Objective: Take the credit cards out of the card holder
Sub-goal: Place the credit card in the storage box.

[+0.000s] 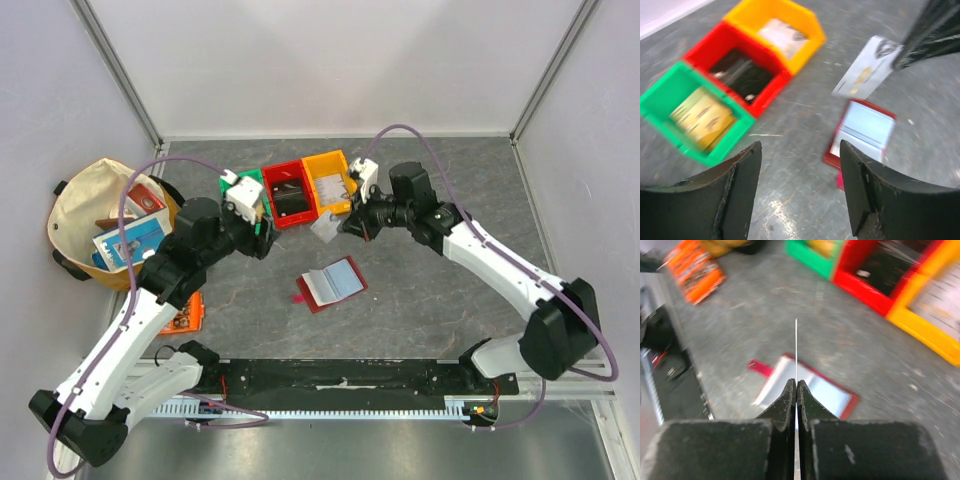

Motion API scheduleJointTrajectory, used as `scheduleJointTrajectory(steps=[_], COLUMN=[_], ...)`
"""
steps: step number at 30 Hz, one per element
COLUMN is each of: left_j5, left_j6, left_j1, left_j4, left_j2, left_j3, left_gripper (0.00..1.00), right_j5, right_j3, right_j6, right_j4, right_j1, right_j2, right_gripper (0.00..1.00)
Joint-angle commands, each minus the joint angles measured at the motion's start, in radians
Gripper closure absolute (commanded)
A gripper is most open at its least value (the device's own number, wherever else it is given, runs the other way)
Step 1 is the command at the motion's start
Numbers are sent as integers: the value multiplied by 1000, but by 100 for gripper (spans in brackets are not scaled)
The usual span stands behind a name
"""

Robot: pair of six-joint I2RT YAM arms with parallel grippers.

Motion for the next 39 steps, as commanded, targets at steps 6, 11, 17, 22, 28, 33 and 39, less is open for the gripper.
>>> scheduleJointTrajectory(steps=[6,11,17,22,28,33,39], left_j5=[-400,-440,-463,-464,-452,-438,-402], left_j6=[-216,-213,-207,-207,-207,-208,-208], left_j1=[120,126,129,135,140,142,143], left_j4=[172,170,181,187,188,188,188], left_j2=[-70,-70,-81,-85,-78,-70,-59], left_j3=[-63,-67,-80,-86,-87,-87,-86], left_gripper=[19,18,18,18,18,18,18], right_j5=[495,489,470,377,289,306,443], right_j3=[209,341,398,434,448,459,428], right_j6=[342,356,399,446,529,548,482], right_j4=[101,102,138,183,264,250,151], right_j1=[-150,-158,-158,-158,-155,-153,-155], right_j2=[252,435,553,656,722,736,662], right_gripper=[100,100,100,100,100,97,71])
